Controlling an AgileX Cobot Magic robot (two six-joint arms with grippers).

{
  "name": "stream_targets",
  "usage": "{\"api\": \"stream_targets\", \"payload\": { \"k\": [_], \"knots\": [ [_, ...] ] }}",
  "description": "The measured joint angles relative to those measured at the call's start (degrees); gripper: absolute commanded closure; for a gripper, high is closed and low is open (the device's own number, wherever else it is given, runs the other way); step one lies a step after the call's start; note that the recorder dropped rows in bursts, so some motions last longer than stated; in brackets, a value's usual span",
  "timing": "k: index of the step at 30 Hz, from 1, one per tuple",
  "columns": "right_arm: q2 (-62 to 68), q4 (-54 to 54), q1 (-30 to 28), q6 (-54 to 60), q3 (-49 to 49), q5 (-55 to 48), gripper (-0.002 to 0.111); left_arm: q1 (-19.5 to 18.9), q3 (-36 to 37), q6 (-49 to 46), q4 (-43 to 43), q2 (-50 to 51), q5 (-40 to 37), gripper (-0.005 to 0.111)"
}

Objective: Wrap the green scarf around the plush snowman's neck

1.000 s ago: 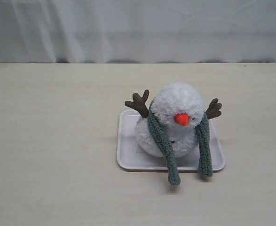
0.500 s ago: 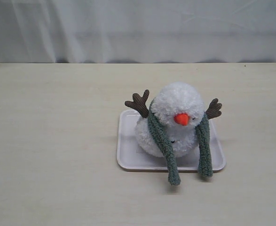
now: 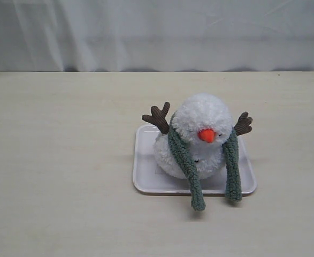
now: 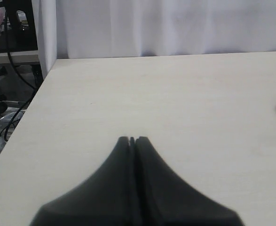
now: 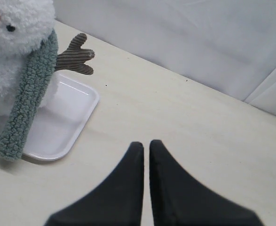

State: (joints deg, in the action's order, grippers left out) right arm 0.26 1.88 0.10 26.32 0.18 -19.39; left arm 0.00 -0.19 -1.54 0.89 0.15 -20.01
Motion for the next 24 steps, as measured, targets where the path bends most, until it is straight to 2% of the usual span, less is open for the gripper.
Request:
{"api": "stream_targets", "payload": {
  "k": [8, 19, 24],
  "knots": [
    [0.0, 0.0, 0.58, -0.96, 0.0, 0.0, 0.104, 0.0, 0.0, 0.0, 0.0, 0.0, 0.0, 0.107],
    [0.0, -3.75, 0.59, -20.64, 0.0, 0.0, 0.104, 0.0, 0.0, 0.0, 0.0, 0.0, 0.0, 0.107],
    [0.0, -5.6, 0.59, -23.07, 0.0, 0.0, 0.104, 0.0, 0.0, 0.0, 0.0, 0.0, 0.0, 0.107]
  ]
}}
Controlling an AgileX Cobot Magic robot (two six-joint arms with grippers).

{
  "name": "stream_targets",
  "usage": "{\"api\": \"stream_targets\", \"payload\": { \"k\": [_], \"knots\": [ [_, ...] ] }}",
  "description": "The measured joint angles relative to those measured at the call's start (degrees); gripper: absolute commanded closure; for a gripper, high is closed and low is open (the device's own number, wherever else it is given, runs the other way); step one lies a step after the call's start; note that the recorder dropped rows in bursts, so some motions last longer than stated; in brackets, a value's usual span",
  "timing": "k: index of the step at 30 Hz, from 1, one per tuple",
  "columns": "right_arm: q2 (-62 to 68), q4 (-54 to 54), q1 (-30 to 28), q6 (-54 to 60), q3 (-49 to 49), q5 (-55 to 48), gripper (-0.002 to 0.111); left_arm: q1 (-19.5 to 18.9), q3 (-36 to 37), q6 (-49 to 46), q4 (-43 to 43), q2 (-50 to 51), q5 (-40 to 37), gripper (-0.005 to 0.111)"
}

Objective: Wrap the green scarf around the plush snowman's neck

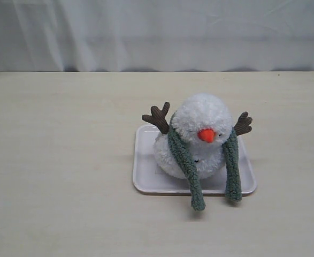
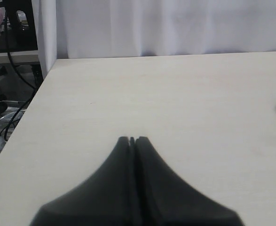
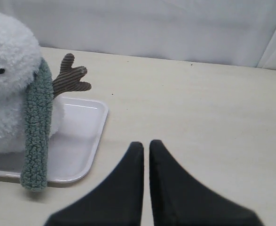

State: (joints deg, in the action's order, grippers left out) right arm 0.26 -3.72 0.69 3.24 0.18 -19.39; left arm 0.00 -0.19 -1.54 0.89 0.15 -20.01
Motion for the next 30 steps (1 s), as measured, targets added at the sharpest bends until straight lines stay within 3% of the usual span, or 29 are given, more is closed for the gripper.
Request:
{"api": "stream_targets", "payload": {
  "k": [30],
  "knots": [
    [0.0, -0.37, 0.0, -3.85, 0.0, 0.0, 0.104, 0.0, 0.0, 0.0, 0.1, 0.0, 0.0, 0.107]
  ]
}}
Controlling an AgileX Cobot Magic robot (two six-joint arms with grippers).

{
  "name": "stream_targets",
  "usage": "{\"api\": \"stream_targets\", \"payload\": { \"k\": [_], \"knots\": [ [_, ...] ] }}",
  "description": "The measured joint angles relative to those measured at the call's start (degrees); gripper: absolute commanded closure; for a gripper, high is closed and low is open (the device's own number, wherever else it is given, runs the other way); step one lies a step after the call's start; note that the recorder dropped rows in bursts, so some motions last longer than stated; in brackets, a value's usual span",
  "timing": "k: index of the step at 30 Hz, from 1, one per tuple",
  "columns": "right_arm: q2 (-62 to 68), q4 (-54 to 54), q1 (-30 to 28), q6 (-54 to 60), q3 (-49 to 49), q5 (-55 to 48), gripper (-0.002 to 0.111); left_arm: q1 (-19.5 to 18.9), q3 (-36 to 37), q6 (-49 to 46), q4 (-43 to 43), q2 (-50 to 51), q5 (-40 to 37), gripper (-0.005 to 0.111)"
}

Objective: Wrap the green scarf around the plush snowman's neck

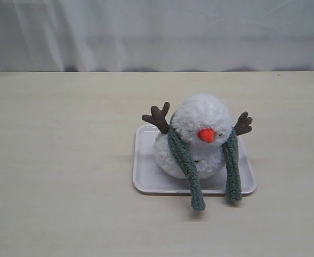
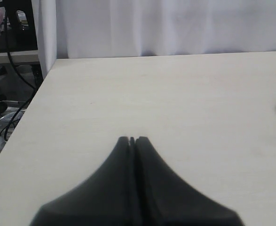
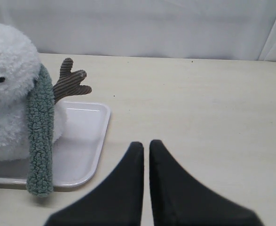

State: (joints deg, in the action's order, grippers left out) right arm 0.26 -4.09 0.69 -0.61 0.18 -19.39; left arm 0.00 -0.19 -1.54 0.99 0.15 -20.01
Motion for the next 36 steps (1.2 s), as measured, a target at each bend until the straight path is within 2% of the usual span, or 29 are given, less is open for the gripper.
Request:
{"api": "stream_targets", "payload": {
  "k": [29, 36],
  "knots": [
    [0.0, -1.24, 0.0, -0.12, 0.0, 0.0, 0.104, 0.0, 0.0, 0.0, 0.0, 0.0, 0.0, 0.107],
    [0.0, -2.21, 0.0, -4.24, 0.0, 0.0, 0.104, 0.0, 0.0, 0.0, 0.0, 0.0, 0.0, 0.107]
  ]
}}
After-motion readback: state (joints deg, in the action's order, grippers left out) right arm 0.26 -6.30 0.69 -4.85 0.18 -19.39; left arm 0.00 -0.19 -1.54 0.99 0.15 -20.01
